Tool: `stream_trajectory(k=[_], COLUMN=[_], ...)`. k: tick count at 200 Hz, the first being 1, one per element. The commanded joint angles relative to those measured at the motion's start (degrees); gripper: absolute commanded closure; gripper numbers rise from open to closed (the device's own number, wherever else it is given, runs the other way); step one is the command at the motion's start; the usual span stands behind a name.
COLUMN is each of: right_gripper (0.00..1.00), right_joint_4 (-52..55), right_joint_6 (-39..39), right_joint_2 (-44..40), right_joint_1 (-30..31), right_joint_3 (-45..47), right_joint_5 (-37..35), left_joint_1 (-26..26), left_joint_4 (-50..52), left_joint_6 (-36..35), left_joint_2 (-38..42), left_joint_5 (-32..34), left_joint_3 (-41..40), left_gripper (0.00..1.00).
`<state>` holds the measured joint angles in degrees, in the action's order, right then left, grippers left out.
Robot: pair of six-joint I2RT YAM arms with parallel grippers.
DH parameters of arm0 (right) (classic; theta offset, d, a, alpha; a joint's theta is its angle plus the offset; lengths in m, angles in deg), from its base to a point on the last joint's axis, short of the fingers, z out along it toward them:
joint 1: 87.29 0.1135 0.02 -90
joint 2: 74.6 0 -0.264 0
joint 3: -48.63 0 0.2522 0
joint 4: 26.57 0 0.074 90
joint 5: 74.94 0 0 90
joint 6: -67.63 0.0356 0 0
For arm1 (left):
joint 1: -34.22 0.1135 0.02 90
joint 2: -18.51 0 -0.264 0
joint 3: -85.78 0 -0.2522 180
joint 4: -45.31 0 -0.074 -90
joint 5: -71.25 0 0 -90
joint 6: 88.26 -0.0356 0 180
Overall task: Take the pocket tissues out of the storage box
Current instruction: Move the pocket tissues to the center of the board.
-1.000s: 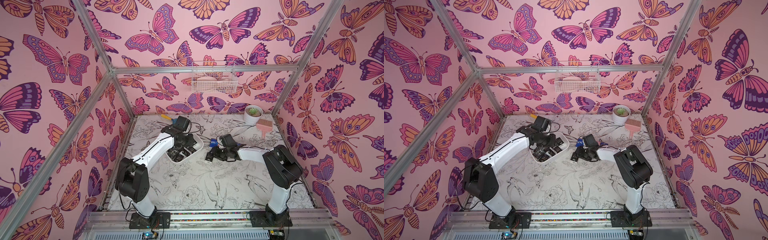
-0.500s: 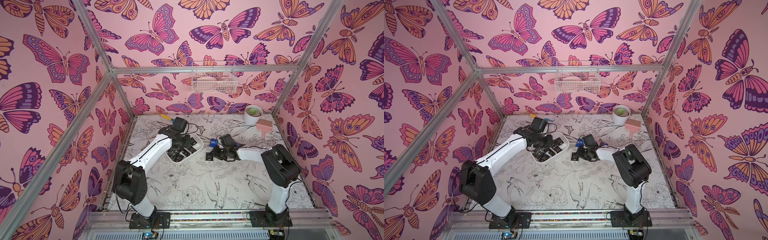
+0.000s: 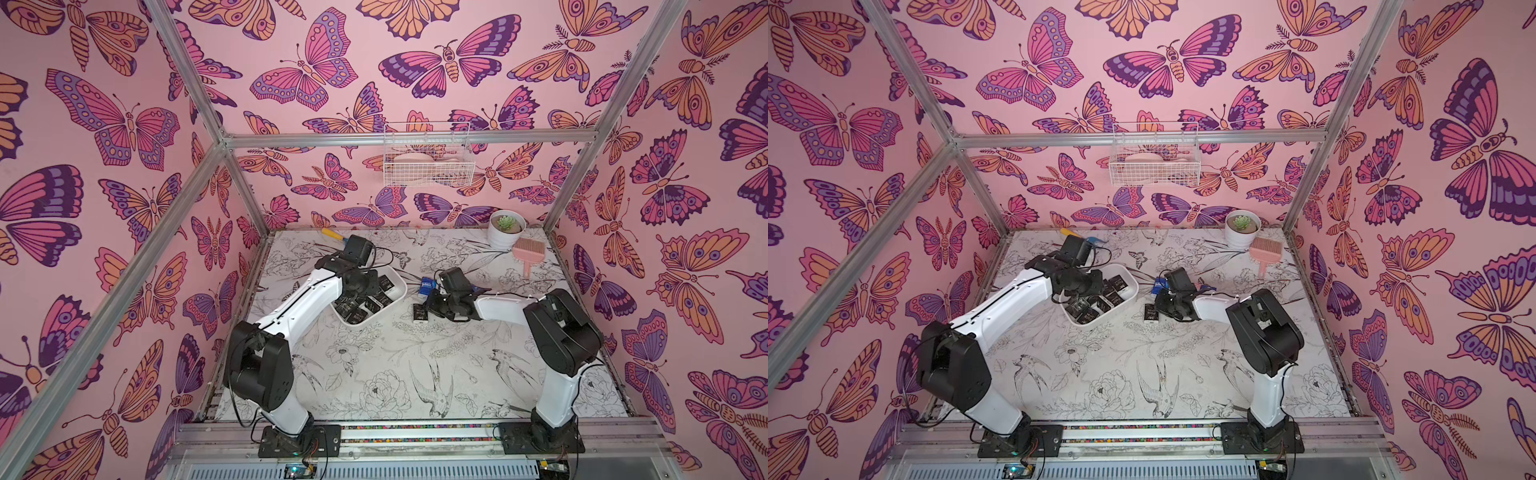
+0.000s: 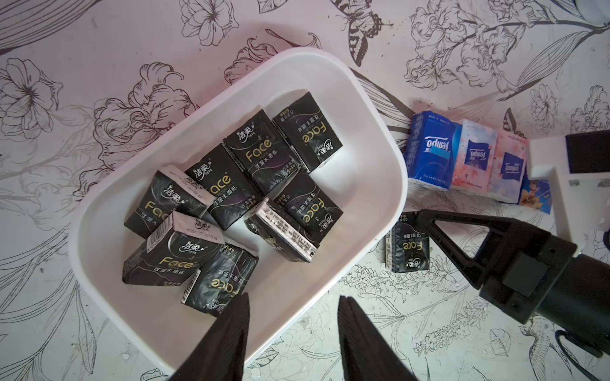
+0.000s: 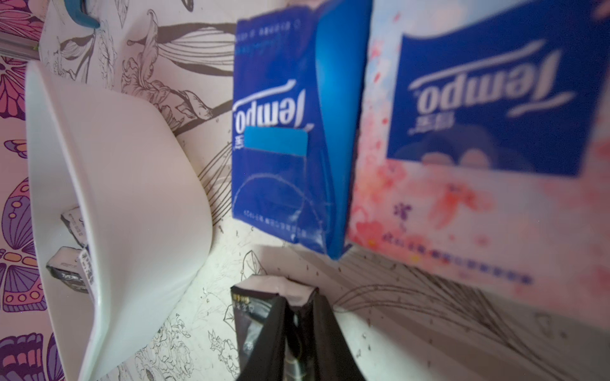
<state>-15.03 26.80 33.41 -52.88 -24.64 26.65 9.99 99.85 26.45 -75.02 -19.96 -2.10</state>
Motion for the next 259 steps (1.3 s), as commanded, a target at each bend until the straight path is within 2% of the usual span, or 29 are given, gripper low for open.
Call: stream_trajectory(k=[1,37,121,175,219,259], right_gripper=[0.84,0.87,0.85,0.74,0.7,0.6], right_joint_4=[-1.09,-2.87,-2.16,-0.51,0.67,7.07], right_joint_6=[1.39,3.28,3.37,2.38,0.99,-5.44], right_joint_2=[-2.2,-2.68,-2.01,-2.14,-4.83,-9.93], right_joint_1=[-0.71,-0.75,-1.1,-1.29,-1.28,-0.94], right_joint_3=[0.27,0.97,0.15,-0.46,-0.25,-0.88], right_joint_5=[-1.85,-2.91,-4.28,-4.43,-4.32,-4.12], left_joint_1=[0.51,0.59,0.93,1.07,1.38,1.42], left_joint_4=[0.83,0.85,0.86,0.75,0.85,2.43], left_joint_6=[0.6,0.76,0.78,0.78,0.35,-0.06], left_joint_2=[1.28,1.26,1.6,2.0,2.66,3.21], left_joint_5=[1.13,1.25,1.58,1.74,2.03,6.03], left_joint_3=[-1.19,-1.12,-1.81,-2.1,-2.56,-4.58], left_gripper=[0.51,0.51,0.51,0.51,0.51,0.5])
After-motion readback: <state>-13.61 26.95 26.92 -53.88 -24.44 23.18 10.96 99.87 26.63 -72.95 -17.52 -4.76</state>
